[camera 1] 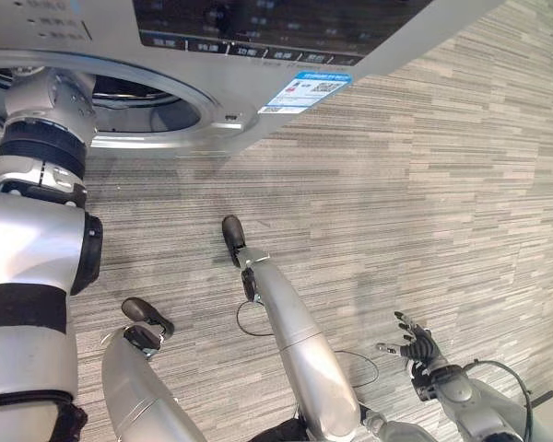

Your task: Grab the laundry basket,head to the washer,open it,put in the laundry and shut it.

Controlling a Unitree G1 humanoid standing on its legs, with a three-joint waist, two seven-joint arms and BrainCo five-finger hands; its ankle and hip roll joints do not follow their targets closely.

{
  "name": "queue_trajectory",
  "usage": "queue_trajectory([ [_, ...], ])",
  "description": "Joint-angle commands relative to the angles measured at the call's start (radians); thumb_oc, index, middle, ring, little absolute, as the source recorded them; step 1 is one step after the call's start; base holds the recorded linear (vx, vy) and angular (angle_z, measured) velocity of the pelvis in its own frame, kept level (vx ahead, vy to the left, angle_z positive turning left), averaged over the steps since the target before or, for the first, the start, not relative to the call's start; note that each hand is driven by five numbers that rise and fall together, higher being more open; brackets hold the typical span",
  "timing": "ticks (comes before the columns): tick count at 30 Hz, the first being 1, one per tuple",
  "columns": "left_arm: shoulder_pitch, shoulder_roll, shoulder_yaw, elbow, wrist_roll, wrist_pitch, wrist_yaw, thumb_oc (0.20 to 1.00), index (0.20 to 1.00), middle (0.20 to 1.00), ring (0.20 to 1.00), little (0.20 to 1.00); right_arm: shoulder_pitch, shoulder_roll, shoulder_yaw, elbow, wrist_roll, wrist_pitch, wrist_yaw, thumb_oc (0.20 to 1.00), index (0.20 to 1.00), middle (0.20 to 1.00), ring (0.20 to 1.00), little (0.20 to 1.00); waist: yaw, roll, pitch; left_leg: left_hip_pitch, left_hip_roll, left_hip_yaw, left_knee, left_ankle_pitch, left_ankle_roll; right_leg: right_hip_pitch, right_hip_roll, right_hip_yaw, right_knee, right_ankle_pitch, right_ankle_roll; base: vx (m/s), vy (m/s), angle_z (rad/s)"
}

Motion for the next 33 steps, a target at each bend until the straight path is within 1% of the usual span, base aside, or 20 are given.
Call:
queue_trajectory([
  [1, -0.045, -0.028, -0.001, -0.004, 0.154, -0.006, -0.035, 1.000, 1.000, 1.000, 1.000, 1.000, 0.008, -0.070, 0.029, 0.042, -0.024, -0.012, -0.028, 1.000, 1.000, 1.000, 1.000, 1.000, 0.001, 0.019, -0.038, 0.006, -0.035, -0.024, 0.110, -0.067, 0.033, 0.013, -0.013, -0.003, -0.029, -0.050, 0.113, 0.01, -0.028, -0.04],
  [2, -0.031, -0.042, -0.004, 0.008, 0.187, 0.005, -0.037, 1.000, 1.000, 1.000, 1.000, 1.000, 0.007, -0.075, 0.034, 0.040, -0.040, -0.013, -0.031, 1.000, 1.000, 1.000, 1.000, 1.000, 0.004, 0.022, -0.035, 0.005, -0.038, -0.027, 0.110, -0.065, 0.034, 0.012, -0.012, -0.001, -0.027, -0.050, 0.111, 0.00, -0.030, 0.00],
  [3, -0.010, -0.059, -0.017, 0.036, 0.293, 0.031, -0.027, 1.000, 1.000, 1.000, 1.000, 1.000, -0.006, -0.080, 0.038, 0.044, -0.048, -0.016, -0.043, 1.000, 1.000, 1.000, 1.000, 1.000, 0.007, 0.026, -0.031, 0.004, -0.042, -0.028, 0.107, -0.059, 0.034, 0.011, -0.013, 0.002, -0.027, -0.048, 0.108, 0.00, 0.000, 0.00],
  [4, -0.009, -0.061, -0.014, 0.034, 0.299, 0.032, -0.025, 1.000, 1.000, 1.000, 1.000, 1.000, -0.006, -0.080, 0.038, 0.045, -0.048, -0.017, -0.044, 1.000, 1.000, 1.000, 1.000, 1.000, 0.006, 0.026, -0.032, 0.004, -0.042, -0.029, 0.106, -0.058, 0.034, 0.011, -0.014, 0.002, -0.027, -0.048, 0.108, -0.02, -0.040, 0.00],
  [5, 0.008, -0.115, -0.019, 0.047, 0.361, 0.042, -0.009, 1.000, 1.000, 1.000, 1.000, 1.000, -0.048, -0.079, 0.045, 0.052, -0.037, -0.023, -0.059, 1.000, 1.000, 1.000, 1.000, 1.000, 0.011, 0.033, -0.026, -0.003, -0.053, -0.033, 0.099, -0.048, 0.032, 0.008, -0.020, 0.003, -0.027, -0.045, 0.107, -0.03, -0.051, 0.00],
  [10, 0.010, -0.227, -0.046, -0.030, 0.399, 0.014, 0.021, 1.000, 1.000, 1.000, 1.000, 1.000, -0.168, -0.099, 0.077, 0.003, -0.009, -0.043, -0.097, 1.000, 1.000, 1.000, 1.000, 1.000, 0.028, 0.061, -0.021, 0.003, -0.088, -0.047, 0.033, -0.008, 0.026, 0.013, -0.040, -0.004, -0.053, -0.028, 0.106, -0.03, -0.043, 0.19],
  [11, 0.011, -0.227, -0.046, -0.032, 0.400, 0.015, 0.023, 1.000, 1.000, 1.000, 1.000, 1.000, -0.168, -0.099, 0.077, 0.003, -0.009, -0.042, -0.097, 1.000, 1.000, 1.000, 1.000, 1.000, 0.028, 0.061, -0.020, 0.004, -0.089, -0.048, 0.032, -0.007, 0.026, 0.014, -0.041, -0.005, -0.054, -0.027, 0.106, -0.05, -0.027, 0.14],
  [12, 0.038, -0.285, 0.006, -0.077, 0.317, -0.021, 0.045, 1.000, 1.000, 1.000, 1.000, 1.000, -0.192, -0.096, 0.066, -0.047, 0.001, -0.053, -0.123, 1.000, 1.000, 1.000, 1.000, 1.000, 0.038, 0.069, -0.012, 0.013, -0.107, -0.052, -0.004, 0.017, 0.018, 0.026, -0.055, -0.011, -0.074, -0.017, 0.106, -0.05, -0.017, 0.12],
  [14, 0.053, -0.328, 0.070, -0.082, 0.214, -0.047, 0.075, 1.000, 1.000, 1.000, 1.000, 1.000, -0.222, -0.077, 0.080, -0.090, 0.020, -0.065, -0.134, 1.000, 1.000, 1.000, 1.000, 1.000, 0.035, 0.072, -0.003, 0.029, -0.124, -0.050, -0.043, 0.026, 0.017, 0.039, -0.062, -0.010, -0.094, -0.006, 0.109, -0.06, -0.003, 0.20],
  [16, 0.052, -0.327, 0.078, -0.057, 0.200, -0.032, 0.068, 1.000, 1.000, 1.000, 1.000, 1.000, -0.240, -0.086, 0.106, -0.113, -0.002, -0.062, -0.138, 1.000, 1.000, 1.000, 1.000, 1.000, 0.032, 0.070, -0.001, 0.028, -0.125, -0.049, -0.043, 0.027, 0.014, 0.045, -0.062, -0.003, -0.108, 0.004, 0.111, -0.04, 0.005, 0.35],
  [17, 0.025, -0.289, 0.060, 0.063, 0.279, 0.041, 0.052, 1.000, 1.000, 1.000, 1.000, 1.000, -0.270, -0.099, 0.152, -0.125, -0.047, -0.048, -0.131, 1.000, 1.000, 1.000, 1.000, 1.000, 0.027, 0.062, -0.007, 0.030, -0.114, -0.041, -0.042, 0.026, 0.015, 0.049, -0.053, 0.006, -0.125, 0.012, 0.112, -0.06, 0.035, 0.15],
  [18, 0.018, -0.260, 0.038, 0.102, 0.359, 0.073, 0.035, 1.000, 1.000, 1.000, 1.000, 1.000, -0.275, -0.106, 0.180, -0.116, -0.081, -0.041, -0.124, 1.000, 1.000, 1.000, 1.000, 1.000, 0.028, 0.059, -0.009, 0.031, -0.106, -0.033, -0.034, 0.024, 0.017, 0.047, -0.046, 0.011, -0.121, 0.013, 0.113, -0.04, 0.053, -0.09],
  [19, 0.021, -0.251, 0.041, 0.096, 0.347, 0.064, 0.031, 1.000, 1.000, 1.000, 1.000, 1.000, -0.263, -0.107, 0.180, -0.121, -0.091, -0.037, -0.118, 1.000, 1.000, 1.000, 1.000, 1.000, 0.028, 0.059, -0.010, 0.033, -0.103, -0.032, -0.032, 0.023, 0.019, 0.047, -0.046, 0.014, -0.120, 0.013, 0.114, -0.02, 0.054, -0.23],
  [21, -0.032, -0.282, 0.068, 0.029, 0.237, 0.003, 0.061, 1.000, 1.000, 1.000, 1.000, 1.000, -0.231, -0.103, 0.176, -0.095, -0.083, -0.030, -0.108, 1.000, 1.000, 1.000, 1.000, 1.000, 0.033, 0.067, -0.017, 0.040, -0.103, -0.025, -0.033, 0.021, 0.024, 0.046, -0.044, 0.023, -0.112, 0.012, 0.115, 0.00, 0.024, -0.25],
  [22, -0.046, -0.311, 0.079, -0.056, 0.184, -0.050, 0.084, 1.000, 1.000, 1.000, 1.000, 1.000, -0.216, -0.096, 0.178, -0.081, -0.078, -0.030, -0.109, 1.000, 1.000, 1.000, 1.000, 1.000, 0.029, 0.069, -0.020, 0.046, -0.105, -0.025, -0.039, 0.022, 0.024, 0.050, -0.042, 0.026, -0.120, 0.011, 0.115, -0.01, 0.009, -0.12],
  [23, -0.025, -0.316, 0.070, -0.052, 0.216, -0.033, 0.090, 1.000, 1.000, 1.000, 1.000, 1.000, -0.218, -0.096, 0.180, -0.065, -0.076, -0.031, -0.106, 1.000, 1.000, 1.000, 1.000, 1.000, 0.030, 0.072, -0.023, 0.051, -0.106, -0.023, -0.040, 0.022, 0.026, 0.055, -0.043, 0.027, -0.123, 0.011, 0.114, -0.04, 0.004, -0.03],
  [24, -0.020, -0.287, 0.011, 0.029, 0.416, 0.050, 0.078, 1.000, 1.000, 1.000, 1.000, 1.000, -0.208, -0.101, 0.186, -0.048, -0.086, -0.030, -0.098, 1.000, 1.000, 1.000, 1.000, 1.000, 0.026, 0.073, -0.023, 0.057, -0.104, -0.019, -0.042, 0.028, 0.027, 0.064, -0.046, 0.030, -0.127, 0.014, 0.113, -0.04, 0.000, -0.02],
  [26, -0.017, -0.273, 0.014, 0.062, 0.449, 0.062, 0.101, 1.000, 1.000, 1.000, 1.000, 1.000, -0.199, -0.096, 0.182, -0.028, -0.092, -0.031, -0.099, 1.000, 1.000, 1.000, 1.000, 1.000, 0.026, 0.073, -0.024, 0.066, -0.103, -0.019, -0.050, 0.030, 0.027, 0.068, -0.045, 0.032, -0.127, 0.013, 0.114, -0.02, 0.018, -0.08],
  [28, -0.006, -0.273, 0.042, 0.073, 0.428, 0.055, 0.118, 1.000, 1.000, 1.000, 1.000, 1.000, -0.189, -0.093, 0.180, -0.020, -0.090, -0.031, -0.098, 1.000, 1.000, 1.000, 1.000, 1.000, 0.026, 0.074, -0.024, 0.077, -0.105, -0.017, -0.058, 0.033, 0.027, 0.076, -0.048, 0.034, -0.128, 0.012, 0.115, -0.02, 0.010, -0.07],
  [33, 0.163, -0.319, 0.095, 0.035, 0.533, 0.050, 0.172, 1.000, 1.000, 1.000, 1.000, 1.000, -0.174, -0.062, 0.182, 0.072, -0.104, -0.033, -0.129, 1.000, 1.000, 1.000, 1.000, 1.000, 0.051, 0.097, -0.020, 0.164, -0.143, -0.026, -0.153, 0.078, 0.022, 0.157, -0.082, 0.026, -0.158, 0.012, 0.117, -0.03, -0.039, 0.01],
])
